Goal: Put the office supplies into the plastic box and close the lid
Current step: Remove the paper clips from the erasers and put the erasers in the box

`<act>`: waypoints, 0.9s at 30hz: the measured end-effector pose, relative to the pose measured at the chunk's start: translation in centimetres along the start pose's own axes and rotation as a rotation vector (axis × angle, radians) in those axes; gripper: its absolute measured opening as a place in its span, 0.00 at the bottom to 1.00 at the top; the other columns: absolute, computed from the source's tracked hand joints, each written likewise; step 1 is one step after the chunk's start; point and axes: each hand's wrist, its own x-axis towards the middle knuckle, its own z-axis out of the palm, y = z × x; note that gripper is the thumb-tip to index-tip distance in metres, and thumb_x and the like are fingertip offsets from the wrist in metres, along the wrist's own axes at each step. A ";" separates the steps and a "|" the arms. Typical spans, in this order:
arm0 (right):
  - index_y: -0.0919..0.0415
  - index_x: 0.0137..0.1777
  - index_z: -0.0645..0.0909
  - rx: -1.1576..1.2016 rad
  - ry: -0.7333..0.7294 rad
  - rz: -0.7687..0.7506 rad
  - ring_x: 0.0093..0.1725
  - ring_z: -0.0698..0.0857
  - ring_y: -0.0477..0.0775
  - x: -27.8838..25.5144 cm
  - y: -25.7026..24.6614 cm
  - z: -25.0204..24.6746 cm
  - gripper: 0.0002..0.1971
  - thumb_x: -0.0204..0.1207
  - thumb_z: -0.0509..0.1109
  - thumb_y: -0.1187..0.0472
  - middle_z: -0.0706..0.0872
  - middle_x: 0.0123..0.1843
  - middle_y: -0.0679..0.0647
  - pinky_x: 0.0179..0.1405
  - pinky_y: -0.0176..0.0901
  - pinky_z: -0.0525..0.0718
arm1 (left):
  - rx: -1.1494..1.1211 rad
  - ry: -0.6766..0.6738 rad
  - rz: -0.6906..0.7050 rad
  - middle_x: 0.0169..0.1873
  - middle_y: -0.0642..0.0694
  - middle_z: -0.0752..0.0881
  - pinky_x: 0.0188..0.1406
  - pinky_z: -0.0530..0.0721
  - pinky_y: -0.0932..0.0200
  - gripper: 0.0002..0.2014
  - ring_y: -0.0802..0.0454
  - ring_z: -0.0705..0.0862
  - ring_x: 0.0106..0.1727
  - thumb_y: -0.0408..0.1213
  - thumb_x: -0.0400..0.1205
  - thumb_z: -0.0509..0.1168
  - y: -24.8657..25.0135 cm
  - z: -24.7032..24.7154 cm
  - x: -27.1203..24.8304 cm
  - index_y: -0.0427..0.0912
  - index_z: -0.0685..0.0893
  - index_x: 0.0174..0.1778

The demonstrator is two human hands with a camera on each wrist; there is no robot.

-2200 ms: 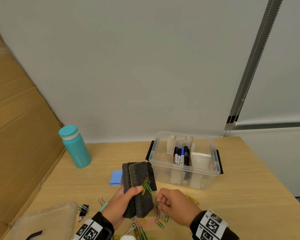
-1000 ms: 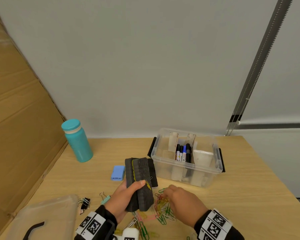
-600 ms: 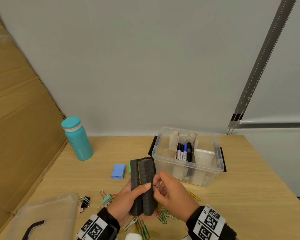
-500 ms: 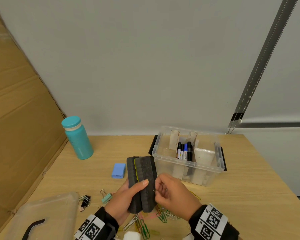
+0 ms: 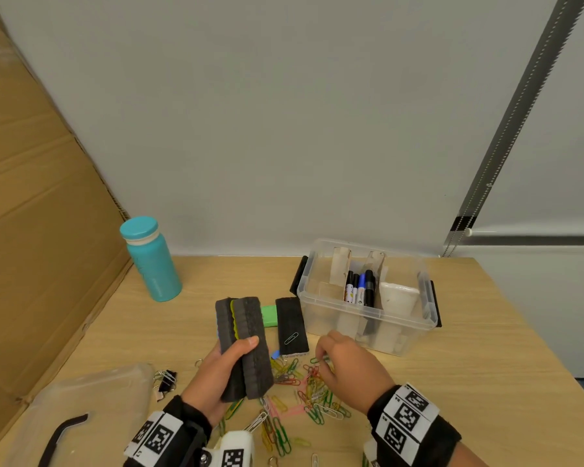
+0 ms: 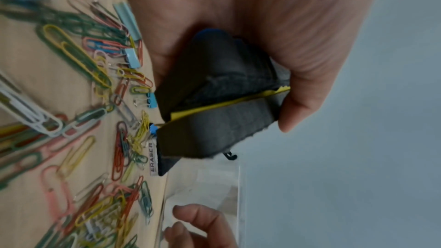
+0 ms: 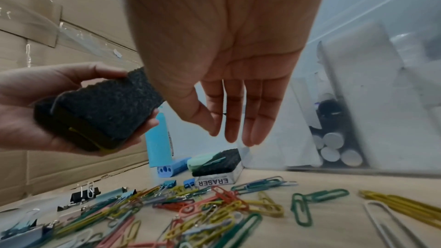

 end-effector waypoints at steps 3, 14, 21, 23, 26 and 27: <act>0.55 0.63 0.74 -0.037 0.003 -0.001 0.57 0.77 0.52 1.5 -1.1 0.6 0.12 0.81 0.59 0.58 0.76 0.62 0.51 0.46 0.39 0.75 | 0.026 0.055 0.001 0.58 0.34 0.87 0.60 0.83 0.39 0.29 0.36 0.85 0.60 0.41 0.67 0.77 -0.2 -1.3 0.1 0.44 0.79 0.65; 0.59 0.83 0.51 -0.378 -0.213 0.065 0.66 0.76 0.68 7.4 -3.3 5.7 0.28 0.86 0.54 0.54 0.49 0.85 0.65 0.60 0.54 0.77 | 0.037 0.127 -0.022 0.56 0.36 0.86 0.59 0.82 0.41 0.15 0.37 0.84 0.59 0.37 0.80 0.67 -0.3 -3.1 0.1 0.47 0.78 0.63; 0.57 0.75 0.62 -0.327 -0.153 0.104 0.60 0.76 0.66 7.6 -3.0 6.7 0.23 0.83 0.60 0.52 0.60 0.78 0.61 0.43 0.51 0.78 | 0.030 0.137 -0.064 0.55 0.35 0.86 0.55 0.83 0.42 0.11 0.36 0.84 0.57 0.36 0.80 0.66 -0.8 -3.3 0.7 0.47 0.80 0.58; 0.56 0.74 0.62 -0.321 -0.153 0.096 0.60 0.75 0.66 7.5 -3.2 6.8 0.22 0.82 0.61 0.58 0.59 0.78 0.61 0.39 0.50 0.74 | 0.040 0.133 -0.064 0.58 0.33 0.86 0.59 0.83 0.39 0.15 0.35 0.84 0.59 0.37 0.78 0.68 -1.0 -3.3 1.0 0.47 0.79 0.61; 0.55 0.75 0.61 -0.255 -0.132 0.120 0.64 0.72 0.65 7.0 -3.5 6.5 0.24 0.80 0.61 0.62 0.58 0.78 0.59 0.42 0.49 0.75 | 0.060 0.123 -0.052 0.58 0.34 0.86 0.65 0.80 0.36 0.25 0.35 0.84 0.61 0.42 0.70 0.73 -1.1 -3.4 1.3 0.47 0.79 0.63; 0.55 0.75 0.60 -0.223 -0.118 0.136 0.65 0.71 0.64 6.6 -3.5 6.3 0.24 0.80 0.62 0.61 0.59 0.77 0.59 0.45 0.49 0.77 | 0.066 0.117 -0.055 0.58 0.34 0.86 0.65 0.80 0.35 0.29 0.35 0.84 0.61 0.44 0.66 0.77 -1.0 -3.5 1.3 0.47 0.79 0.64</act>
